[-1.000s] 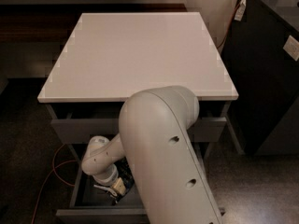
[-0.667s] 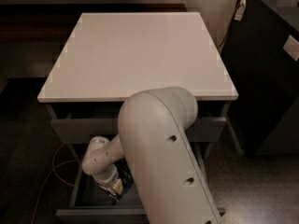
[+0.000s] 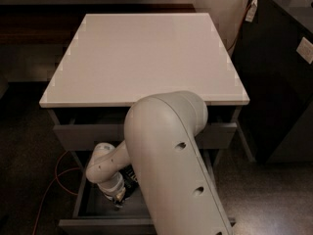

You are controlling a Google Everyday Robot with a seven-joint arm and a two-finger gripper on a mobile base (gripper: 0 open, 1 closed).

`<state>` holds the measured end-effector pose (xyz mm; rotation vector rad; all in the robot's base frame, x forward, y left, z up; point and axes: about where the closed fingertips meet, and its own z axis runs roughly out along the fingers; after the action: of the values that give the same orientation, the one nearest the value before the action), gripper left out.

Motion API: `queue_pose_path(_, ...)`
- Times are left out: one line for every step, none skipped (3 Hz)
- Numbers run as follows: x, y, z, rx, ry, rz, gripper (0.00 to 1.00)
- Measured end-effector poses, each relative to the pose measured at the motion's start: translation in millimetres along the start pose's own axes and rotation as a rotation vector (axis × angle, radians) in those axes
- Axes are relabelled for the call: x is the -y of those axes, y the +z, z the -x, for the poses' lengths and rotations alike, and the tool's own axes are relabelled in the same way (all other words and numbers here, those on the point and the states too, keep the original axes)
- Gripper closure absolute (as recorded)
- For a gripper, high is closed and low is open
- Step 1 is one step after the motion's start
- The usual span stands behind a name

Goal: Pick blue chip bag from middle drawer and place on counter

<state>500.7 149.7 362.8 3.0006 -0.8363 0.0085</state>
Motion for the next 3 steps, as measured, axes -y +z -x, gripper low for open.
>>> queue_pose_path(-0.1, -1.3, 0.0, 0.000, 0.000, 0.000, 1.00)
queue_pose_path(-10.1, -42.8, -3.0, -0.009, 0.036, -0.030, 1.00)
queue_pose_path(-21.5, -87.6, 0.0, -0.019, 0.073, -0.068, 1.00)
